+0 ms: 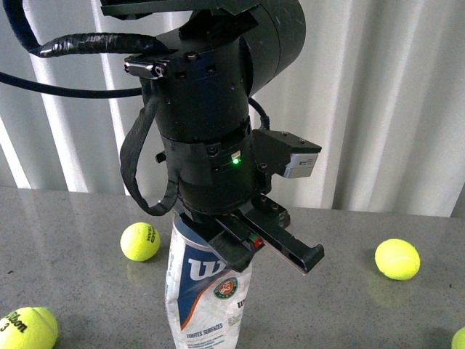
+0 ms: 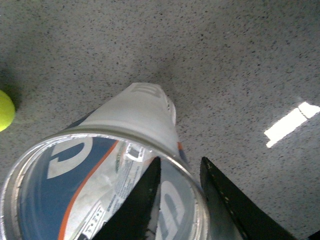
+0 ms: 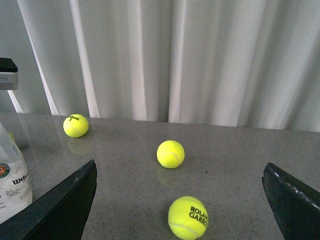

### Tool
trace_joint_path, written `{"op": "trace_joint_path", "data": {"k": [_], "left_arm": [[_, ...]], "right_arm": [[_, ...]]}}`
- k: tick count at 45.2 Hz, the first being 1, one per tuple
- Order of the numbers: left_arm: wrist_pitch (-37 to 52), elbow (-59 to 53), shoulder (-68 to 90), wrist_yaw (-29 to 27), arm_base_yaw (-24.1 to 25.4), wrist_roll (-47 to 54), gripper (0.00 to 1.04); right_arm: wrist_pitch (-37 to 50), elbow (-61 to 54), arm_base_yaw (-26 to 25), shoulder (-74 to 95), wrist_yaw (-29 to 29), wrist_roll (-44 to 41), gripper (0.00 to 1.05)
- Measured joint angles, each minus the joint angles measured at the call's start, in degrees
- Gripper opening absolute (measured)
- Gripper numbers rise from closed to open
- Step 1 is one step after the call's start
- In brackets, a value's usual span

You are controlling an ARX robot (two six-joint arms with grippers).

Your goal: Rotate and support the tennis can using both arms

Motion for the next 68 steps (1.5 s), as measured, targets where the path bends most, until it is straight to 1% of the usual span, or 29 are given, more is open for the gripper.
{"op": "trace_joint_path", "data": {"k": [4,12,13,17,18,20,23,25,31,32,33,34,35,36,38,39,41,43,50,53,55,68], "left_arm": [[0.07,0.74,0.02,1.55,-0.20,-2.08,0.44],[0.20,2.91,-1.44,6.01,-0.04,-7.13,0.76],[0.50,2.93,-2.14,6.84,0.09,-8.20,0.82],[2.64,2.75,-4.96,9.60,0.76,-12.13,0.98],[3.52,2.47,-5.90,10.27,0.96,-13.29,1.00],[6.49,0.96,-8.57,10.58,1.70,-17.05,0.98],[13.55,-3.82,-14.01,6.99,2.97,-25.29,0.98],[16.70,-6.40,-16.70,5.70,3.52,-29.59,0.98],[17.51,-7.67,-18.64,5.16,4.31,-34.88,0.98],[18.21,-8.20,-18.64,4.07,4.24,-34.58,0.98],[25.24,-11.78,-19.71,-1.75,3.78,-32.72,0.93],[34.84,-16.72,-21.09,-8.55,3.74,-30.60,0.88],[41.13,-20.28,-22.23,-12.79,3.78,-28.39,0.84],[50.69,-25.90,-24.22,-17.75,4.00,-25.83,0.79],[62.62,-33.62,-27.85,-21.51,4.92,-23.28,0.70],[69.85,-38.84,-29.99,-21.92,5.92,-22.12,0.65],[77.55,-45.16,-33.70,-21.40,7.82,-20.85,0.56],[82.27,-50.45,-37.09,-20.20,9.70,-20.06,0.47],[86.33,-61.51,-43.34,-17.33,14.47,-19.39,0.24],[87.34,-66.71,-46.03,-14.47,16.17,-19.17,0.09],[87.84,-69.31,-47.93,-12.85,17.07,-19.08,0.04],[88.74,-78.55,-56.70,-8.57,22.38,-18.64,0.04]], "right_arm": [[0.00,0.00,0.00,0.00,0.00,0.00,0.98],[0.00,0.00,0.00,0.00,0.02,0.00,0.98],[0.00,0.00,0.00,0.00,0.02,0.02,0.98],[0.00,0.00,0.00,0.00,0.02,0.00,0.98],[0.00,0.00,0.00,0.00,0.00,0.00,0.98],[0.00,0.00,0.00,0.00,0.02,0.00,0.98],[0.00,0.00,0.00,0.00,0.02,0.00,0.98],[0.00,0.00,0.00,0.00,0.02,0.02,0.98],[0.00,0.00,0.00,0.00,0.00,0.00,0.98],[0.00,0.00,0.00,0.00,0.00,0.02,0.98],[0.00,0.00,0.00,0.00,0.00,0.00,0.98],[0.00,0.00,0.00,0.00,0.02,0.00,0.98],[0.00,0.00,0.00,0.00,0.02,0.00,0.98],[0.00,0.00,0.00,0.00,0.00,0.00,0.98],[0.00,0.00,0.00,0.00,0.11,0.02,0.98],[0.00,0.00,0.00,0.00,0.22,0.02,0.98],[0.00,0.00,0.00,0.00,0.20,0.02,0.98],[0.00,0.00,0.00,-0.02,0.17,0.02,0.98],[0.00,0.00,0.00,0.00,-0.02,0.00,0.98],[0.00,0.00,0.00,0.00,0.02,0.02,0.98],[0.00,0.00,0.00,0.00,0.02,0.02,0.98],[0.00,0.00,0.00,-0.02,0.00,0.00,0.98]]}}
